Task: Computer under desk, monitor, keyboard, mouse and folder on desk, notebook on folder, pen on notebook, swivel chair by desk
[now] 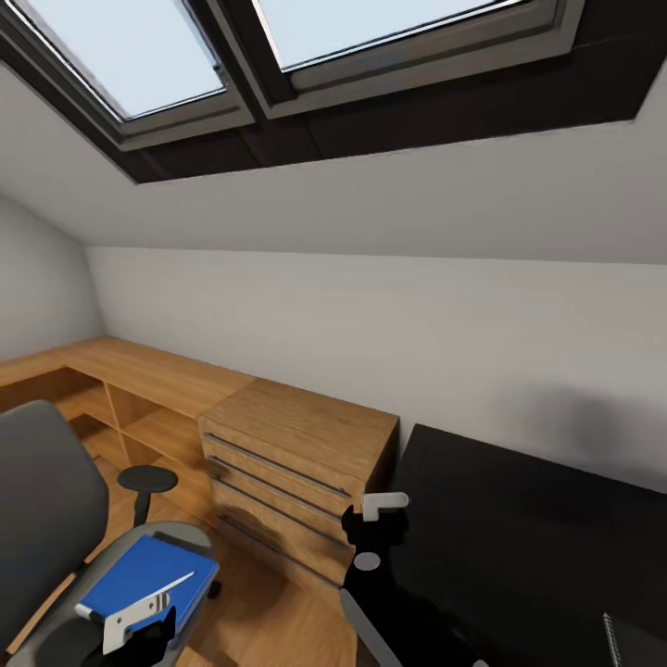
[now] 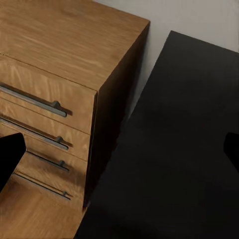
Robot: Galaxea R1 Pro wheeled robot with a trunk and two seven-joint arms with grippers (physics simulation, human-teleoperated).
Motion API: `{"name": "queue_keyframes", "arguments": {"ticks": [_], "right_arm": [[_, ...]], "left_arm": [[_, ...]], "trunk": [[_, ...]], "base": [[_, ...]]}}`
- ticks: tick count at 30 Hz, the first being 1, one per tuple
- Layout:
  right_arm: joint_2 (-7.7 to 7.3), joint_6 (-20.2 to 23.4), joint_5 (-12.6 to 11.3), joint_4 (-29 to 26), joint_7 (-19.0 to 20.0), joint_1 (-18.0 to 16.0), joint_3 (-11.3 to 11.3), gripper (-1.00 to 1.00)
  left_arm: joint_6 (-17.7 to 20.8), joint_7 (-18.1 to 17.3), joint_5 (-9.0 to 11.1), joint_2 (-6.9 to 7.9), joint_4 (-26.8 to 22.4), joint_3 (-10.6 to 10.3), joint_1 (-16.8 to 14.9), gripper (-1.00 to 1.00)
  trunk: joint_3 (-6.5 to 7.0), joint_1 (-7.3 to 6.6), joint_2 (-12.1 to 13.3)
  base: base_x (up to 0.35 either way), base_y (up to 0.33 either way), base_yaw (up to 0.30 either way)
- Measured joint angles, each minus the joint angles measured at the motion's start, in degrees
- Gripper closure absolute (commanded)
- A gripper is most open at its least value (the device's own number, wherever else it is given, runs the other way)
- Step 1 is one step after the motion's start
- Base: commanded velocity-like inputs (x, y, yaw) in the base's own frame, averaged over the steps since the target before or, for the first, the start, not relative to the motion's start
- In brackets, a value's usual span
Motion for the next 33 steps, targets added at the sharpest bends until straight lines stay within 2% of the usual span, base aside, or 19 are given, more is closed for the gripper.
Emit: {"name": "queue_keyframes", "arguments": {"ticks": [8, 16, 22, 24, 26, 29, 31, 33], "right_arm": [[0.01, -0.1, 0.0, 0.0, 0.0, 0.0, 0.0, -1.0], [0.0, -0.2, 0.0, -0.1, -0.1, 0.0, -0.1, -1.0], [0.01, -0.2, 0.0, -0.1, -0.1, 0.0, -0.1, -1.0], [0.01, -0.2, 0.0, -0.1, 0.0, 0.0, -0.1, -1.0], [-0.03, -0.2, 0.0, -0.1, 0.0, 0.0, -0.1, -1.0], [-0.08, -0.2, 0.0, -0.1, 0.0, 0.0, -0.1, -1.0], [-0.12, -0.2, 0.0, -0.1, 0.0, 0.0, -0.1, -1.0], [-0.18, -0.2, 0.0, -0.1, 0.0, 0.0, -0.2, -1.0]], "left_arm": [[-0.7, 0.0, -0.3, -0.08, 1.0, -0.5, 0.0, -1.0], [-1.7, 0.1, -0.3, -0.12, 2.0, -1.1, 0.0, -1.0], [-2.3, 0.1, -0.3, -0.16, 2.5, -1.5, 0.0, -1.0], [-2.4, 0.1, -0.3, -0.17, 2.8, -2.3, 0.0, -1.0], [-3.0, 0.2, -0.3, -0.13, 3.0, -4.7, 0.0, -1.0], [-4.4, 0.3, -0.2, -0.06, 1.9, -6.3, 0.0, -1.0], [-4.7, 0.3, -0.2, -0.03, -1.2, -7.2, 0.0, -1.0], [-3.6, 0.3, -0.2, -0.02, -5.6, -7.6, 0.1, -1.0]], "trunk": [[-0.04, 0.01, 0.0], [-0.08, 0.01, 0.0], [-0.08, 0.0, 0.0], [-0.08, 0.0, 0.0], [-0.08, 0.0, 0.0], [-0.08, 0.0, 0.0], [-0.08, 0.0, 0.0], [-0.08, 0.0, 0.0]], "base": [[-0.085, 0.302, 0.182], [-0.124, 0.312, 0.032], [-0.038, 0.131, 0.002], [-0.011, 0.039, 0.001], [-0.005, 0.018, 0.0], [-0.003, 0.01, 0.0], [-0.001, 0.004, 0.0], [-0.001, 0.002, 0.0]]}}
